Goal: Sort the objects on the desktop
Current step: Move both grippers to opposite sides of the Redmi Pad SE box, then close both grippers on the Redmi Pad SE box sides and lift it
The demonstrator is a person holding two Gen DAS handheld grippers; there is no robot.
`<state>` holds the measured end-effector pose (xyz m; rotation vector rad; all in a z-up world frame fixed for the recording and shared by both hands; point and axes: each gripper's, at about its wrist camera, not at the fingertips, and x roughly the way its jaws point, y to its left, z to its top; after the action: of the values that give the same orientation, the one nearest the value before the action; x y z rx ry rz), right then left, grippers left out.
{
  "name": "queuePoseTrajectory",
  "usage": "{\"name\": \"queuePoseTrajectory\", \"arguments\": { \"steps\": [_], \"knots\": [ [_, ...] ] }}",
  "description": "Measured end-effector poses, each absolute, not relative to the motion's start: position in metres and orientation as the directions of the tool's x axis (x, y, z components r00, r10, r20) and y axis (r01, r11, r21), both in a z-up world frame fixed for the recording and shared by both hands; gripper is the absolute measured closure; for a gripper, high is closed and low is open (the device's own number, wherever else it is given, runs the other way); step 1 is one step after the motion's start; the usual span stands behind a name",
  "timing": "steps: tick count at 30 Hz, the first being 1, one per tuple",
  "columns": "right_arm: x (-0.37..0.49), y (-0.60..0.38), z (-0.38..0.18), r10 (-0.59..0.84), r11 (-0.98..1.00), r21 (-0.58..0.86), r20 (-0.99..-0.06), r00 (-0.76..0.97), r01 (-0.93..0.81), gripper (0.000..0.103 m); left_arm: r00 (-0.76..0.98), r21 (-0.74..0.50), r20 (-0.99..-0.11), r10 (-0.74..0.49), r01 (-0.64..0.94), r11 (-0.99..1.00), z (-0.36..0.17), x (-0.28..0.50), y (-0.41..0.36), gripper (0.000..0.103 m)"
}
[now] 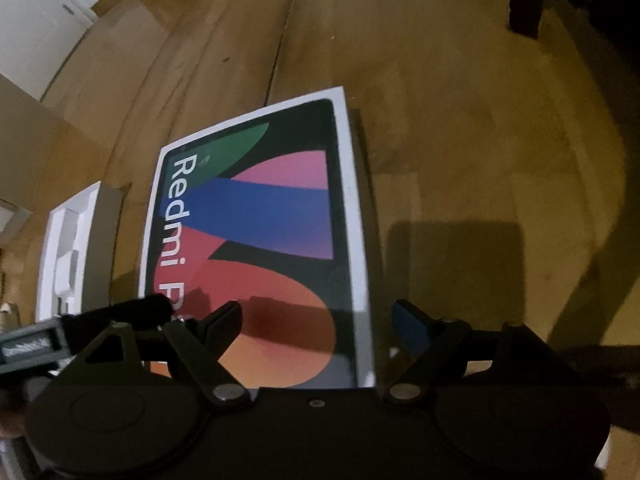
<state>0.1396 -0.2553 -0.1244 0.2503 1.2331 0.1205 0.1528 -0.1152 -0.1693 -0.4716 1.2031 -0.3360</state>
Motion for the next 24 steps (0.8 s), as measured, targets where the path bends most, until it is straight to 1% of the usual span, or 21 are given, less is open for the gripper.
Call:
{"name": "queuePoseTrajectory", "arguments": {
  "steps": [7,10,11,13,15,18,20,24],
  "knots": [
    [0.137,-0.257,-0.138,0.256,0.955,0.290,-0.905,0.338,0.054,0.017,0.357,-0.486,-0.813,-0.460,0.018,0.874,-0.170,0.149,-0.121,0.010],
    [0.135,-0.260,-0.141,0.275,0.944,0.320,-0.894,0.353,0.076,0.017,0.357,-0.510,-0.793,-0.493,0.053,0.859,-0.172,0.147,-0.125,0.010],
    [0.135,-0.262,-0.142,0.279,0.941,0.328,-0.890,0.360,0.082,0.015,0.355,-0.523,-0.783,-0.510,0.066,0.850,-0.173,0.145,-0.127,0.011],
    [0.132,-0.261,-0.146,0.285,0.934,0.344,-0.880,0.381,0.096,0.012,0.373,-0.504,-0.783,-0.498,0.089,0.859,-0.172,0.142,-0.131,0.016],
    [0.132,-0.259,-0.151,0.281,0.934,0.343,-0.875,0.394,0.096,0.007,0.384,-0.467,-0.792,-0.476,0.122,0.876,-0.169,0.140,-0.134,0.028],
    [0.132,-0.258,-0.152,0.281,0.934,0.345,-0.872,0.402,0.096,0.006,0.382,-0.455,-0.795,-0.471,0.138,0.880,-0.166,0.139,-0.132,0.031],
    [0.133,-0.256,-0.151,0.279,0.936,0.340,-0.876,0.394,0.093,0.007,0.386,-0.452,-0.795,-0.469,0.140,0.881,-0.164,0.138,-0.130,0.031],
    [0.131,-0.252,-0.144,0.271,0.943,0.328,-0.854,0.443,0.054,0.009,0.410,-0.456,-0.780,-0.473,0.145,0.878,-0.157,0.131,-0.128,0.031]
  ]
}}
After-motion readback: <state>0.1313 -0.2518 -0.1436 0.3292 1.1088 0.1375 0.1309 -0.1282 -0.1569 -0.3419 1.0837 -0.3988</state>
